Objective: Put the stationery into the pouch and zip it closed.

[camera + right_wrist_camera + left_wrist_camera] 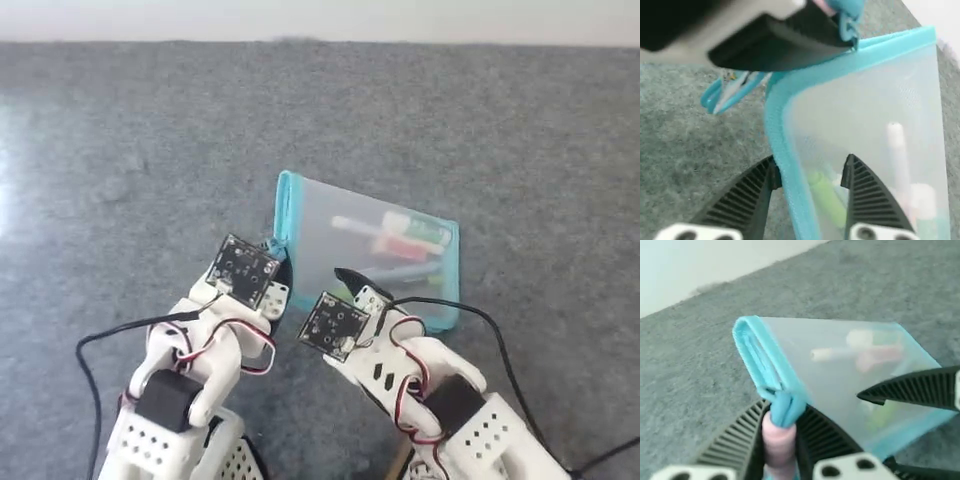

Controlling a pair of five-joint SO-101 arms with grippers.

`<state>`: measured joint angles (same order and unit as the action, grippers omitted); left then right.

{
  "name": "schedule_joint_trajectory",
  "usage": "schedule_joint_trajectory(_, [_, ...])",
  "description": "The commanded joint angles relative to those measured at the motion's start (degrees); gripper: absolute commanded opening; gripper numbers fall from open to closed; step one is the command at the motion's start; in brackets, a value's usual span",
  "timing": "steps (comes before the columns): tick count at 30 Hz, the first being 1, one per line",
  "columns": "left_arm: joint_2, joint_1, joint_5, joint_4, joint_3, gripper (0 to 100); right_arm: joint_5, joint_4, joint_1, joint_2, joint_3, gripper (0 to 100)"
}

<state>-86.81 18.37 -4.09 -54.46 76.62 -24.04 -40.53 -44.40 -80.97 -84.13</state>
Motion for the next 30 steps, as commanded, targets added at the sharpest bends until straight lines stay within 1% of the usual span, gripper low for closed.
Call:
schedule_joint_trajectory(1, [-0.35, 1.41, 0.44, -0.35, -2.33, 1, 0.44, 2.33, 6.02, 0.22, 0.09, 8.7])
schedule_joint_trajectory(4, [-0.44, 1.41, 0.35, 0.00, -0.13, 1, 0.44, 4.44, 15.08, 0.22, 0.18, 1.2])
schedule_joint_trajectory(6, [-0.53, 1.41, 0.26, 1.14, 2.07, 1, 0.44, 6.81, 20.88, 0.22, 0.18, 1.3])
schedule_joint_trajectory(8, [-0.53, 1.41, 0.26, 2.90, 4.79, 1, 0.44, 8.75, 24.13, 0.22, 0.35, 3.5])
schedule_joint_trajectory(12, [-0.70, 1.49, 0.35, 8.18, 10.42, 1, 0.44, 8.84, 25.19, 0.22, 0.62, 6.5])
schedule_joint_trajectory(14, [-0.62, 1.67, 0.70, 9.67, 12.09, 1, 0.44, 8.66, 25.45, 0.22, 0.26, 7.6])
schedule_joint_trajectory(16, [-0.62, 1.85, 0.79, 10.11, 13.05, 1, 0.35, 6.02, 26.51, 0.13, 0.44, 7.9])
schedule_joint_trajectory(18, [-0.35, 1.85, 0.79, 10.02, 13.58, 3, -1.49, 3.12, 28.00, -0.48, 0.62, 7.4])
schedule_joint_trajectory(21, [-0.70, 1.58, 0.79, 10.11, 14.20, 9, -6.68, -0.13, 28.53, -0.48, 0.70, 0.0])
schedule_joint_trajectory(23, [-0.70, 1.58, 0.79, 10.11, 14.29, 11, -7.30, -2.77, 27.47, -0.57, 0.97, 0.9])
schedule_joint_trajectory(26, [-0.70, 1.49, 0.79, 10.11, 14.29, 12, -8.53, -6.90, 25.80, -2.24, 2.20, 0.9])
schedule_joint_trajectory(28, [-0.70, 1.41, 0.79, 10.11, 14.11, 12, -11.96, -9.89, 25.80, -4.62, 2.02, 0.8])
schedule_joint_trajectory(30, [-0.70, 1.32, 0.79, 10.11, 14.02, 12, -20.48, -13.49, 25.80, -7.43, 0.53, 0.8])
